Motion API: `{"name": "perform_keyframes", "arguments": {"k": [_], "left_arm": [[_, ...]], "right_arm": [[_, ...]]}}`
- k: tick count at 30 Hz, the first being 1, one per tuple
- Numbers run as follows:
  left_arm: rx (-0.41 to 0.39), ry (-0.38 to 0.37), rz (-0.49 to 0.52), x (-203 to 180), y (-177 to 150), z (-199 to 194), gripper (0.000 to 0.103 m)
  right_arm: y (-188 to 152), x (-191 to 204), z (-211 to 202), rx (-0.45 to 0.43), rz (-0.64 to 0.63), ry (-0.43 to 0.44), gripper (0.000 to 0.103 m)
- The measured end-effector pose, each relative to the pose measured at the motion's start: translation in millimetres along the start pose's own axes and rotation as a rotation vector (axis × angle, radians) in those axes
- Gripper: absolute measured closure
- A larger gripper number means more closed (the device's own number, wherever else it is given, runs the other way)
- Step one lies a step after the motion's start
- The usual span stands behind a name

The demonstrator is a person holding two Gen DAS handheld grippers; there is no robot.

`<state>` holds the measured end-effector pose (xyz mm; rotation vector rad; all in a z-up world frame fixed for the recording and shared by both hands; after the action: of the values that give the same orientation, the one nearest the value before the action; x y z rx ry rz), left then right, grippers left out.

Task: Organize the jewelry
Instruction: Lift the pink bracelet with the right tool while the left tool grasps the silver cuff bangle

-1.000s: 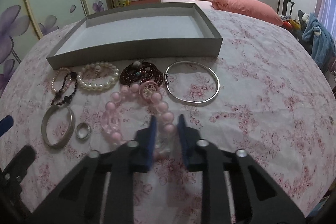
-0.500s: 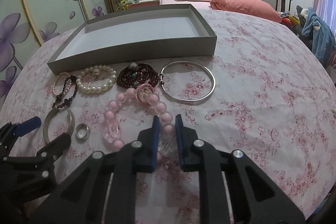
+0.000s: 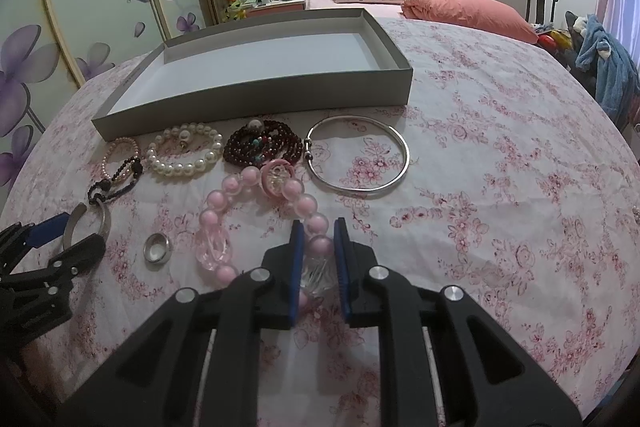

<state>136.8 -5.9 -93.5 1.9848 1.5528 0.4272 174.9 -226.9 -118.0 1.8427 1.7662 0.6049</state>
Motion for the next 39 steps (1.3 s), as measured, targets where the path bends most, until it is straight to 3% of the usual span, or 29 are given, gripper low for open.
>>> {"name": "perform_keyframes", "arguments": {"k": [3,5,7,14,18,23,29,39], "left_arm": [[0.003,-0.008,0.005,7.5,-0.7,-2.6,0.034],[0.0,-0.002,-0.015,14.2,-0.4,-6.2,0.02],[-0.013,0.012,-0.034,15.3,1.6,-7.7,0.014],[-0.022,0.018,-0.059,13.3,6.4,-5.7,0.013],[-0.001,0.023,-0.062,10.7,6.5,2.0,0.015],[-0.01,0.047,-0.049,8.6,5.1,2.2,0.035],[-0.029,0.024,-0.077,14.0,4.0,-4.4,0.035],[-0.139,0.018,-0.08,13.3,5.9,-33.3,0.035]], "right_arm": [[-0.2,0.2,-0.8,-0.001,0.001,0.002,0.087],[0.5,0.2,-0.9,-0.001,0.002,0.003,0.087],[-0.3,0.1,-0.6,-0.001,0.002,0.002,0.087],[-0.3,-0.3,-0.3,-0.001,0.001,0.002,0.087],[-1.2,0.3,-0.8,-0.001,-0.003,0.0,0.086],[-1.6,0.4,-0.2,-0.003,-0.013,-0.003,0.086],[0.4,-1.6,-4.9,-0.017,0.006,0.04,0.089],[17.1,2.5,-56.3,-0.207,0.021,0.139,0.089]]}}
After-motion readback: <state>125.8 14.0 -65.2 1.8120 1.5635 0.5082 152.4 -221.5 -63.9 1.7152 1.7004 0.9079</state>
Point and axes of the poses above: each gripper's, at about its wrist camera, not at the fingertips, and z roughly the way its jaws point, x to its left, y to its top, the point moved 2 cm from there along z, roughly the way its jaws point, and after that the axes turned 8 degrees about -y, right-handed, at the moved point
